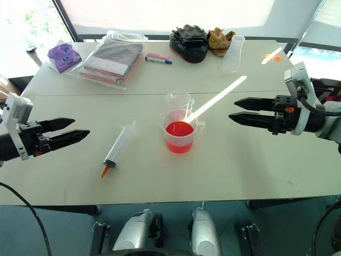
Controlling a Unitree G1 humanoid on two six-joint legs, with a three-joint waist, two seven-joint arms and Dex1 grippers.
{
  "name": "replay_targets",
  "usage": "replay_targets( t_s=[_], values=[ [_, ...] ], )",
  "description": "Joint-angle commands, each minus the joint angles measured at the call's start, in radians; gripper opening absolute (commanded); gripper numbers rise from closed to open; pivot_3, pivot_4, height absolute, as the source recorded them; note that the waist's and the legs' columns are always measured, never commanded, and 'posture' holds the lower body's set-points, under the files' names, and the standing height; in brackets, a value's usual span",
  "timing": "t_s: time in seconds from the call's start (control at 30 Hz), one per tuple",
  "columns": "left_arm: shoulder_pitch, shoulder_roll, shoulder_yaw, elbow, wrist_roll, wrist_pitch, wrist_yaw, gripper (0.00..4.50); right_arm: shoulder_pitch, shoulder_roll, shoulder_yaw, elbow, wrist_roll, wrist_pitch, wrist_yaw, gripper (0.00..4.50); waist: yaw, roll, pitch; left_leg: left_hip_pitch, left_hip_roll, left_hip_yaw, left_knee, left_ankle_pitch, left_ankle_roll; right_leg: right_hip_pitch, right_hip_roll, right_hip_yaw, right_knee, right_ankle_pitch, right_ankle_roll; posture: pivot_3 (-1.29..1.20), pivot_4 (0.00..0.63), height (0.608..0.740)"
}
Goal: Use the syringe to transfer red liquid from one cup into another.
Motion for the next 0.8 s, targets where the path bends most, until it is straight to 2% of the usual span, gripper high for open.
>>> replay_targets(
  t_s=[0.03,0.13,0.53,0.67,0.73,0.8],
  values=[
    [0.027,0.027,0.016,-0.033,0.042,-0.046,-0.022,4.49,-0.020,-0.015,-0.005,0.013,-0.015,-0.029,0.016,2.82,-0.001,0.000,0.000,0.000,0.000,0.000,0.000,0.000,0.000,0.000,0.000,0.000,0.000,0.000,0.000,0.00,0.150,0.740],
    [-0.005,-0.002,0.038,-0.020,-0.006,-0.038,0.005,4.49,-0.030,-0.015,0.005,0.026,-0.030,-0.041,0.022,2.82,-0.001,0.000,0.000,0.000,0.000,0.000,0.000,0.000,0.000,0.000,0.000,0.000,0.000,0.000,0.000,0.00,0.150,0.740],
    [-0.030,0.048,-0.021,-0.030,0.051,-0.058,-0.012,4.49,-0.027,-0.020,0.041,0.044,-0.093,-0.067,0.025,2.82,0.000,0.000,0.000,0.000,0.000,0.000,0.001,0.000,0.000,0.001,0.000,0.000,0.001,0.000,0.000,0.00,0.150,0.740],
    [-0.116,0.053,-0.053,-0.021,0.072,-0.054,0.059,4.49,-0.026,-0.025,0.046,0.031,-0.103,-0.052,0.014,2.82,0.001,0.000,0.000,0.000,0.000,0.000,0.001,0.000,0.000,0.001,0.001,-0.001,0.001,0.000,0.000,0.00,0.150,0.740],
    [-0.197,0.089,-0.100,0.014,0.061,0.001,0.074,4.49,-0.026,-0.025,0.048,0.034,-0.118,-0.071,0.020,2.82,0.001,0.000,0.000,0.000,0.000,0.000,0.002,0.000,0.000,0.001,0.001,-0.001,0.001,0.000,0.000,0.00,0.150,0.740],
    [-0.294,0.176,-0.189,0.052,0.012,0.131,0.037,4.49,-0.037,-0.026,0.050,0.042,-0.126,-0.092,0.032,2.82,0.001,-0.001,0.000,0.000,0.000,0.000,0.003,0.001,0.002,0.002,0.001,-0.001,0.001,0.000,0.000,0.00,0.150,0.740]
  ],
)
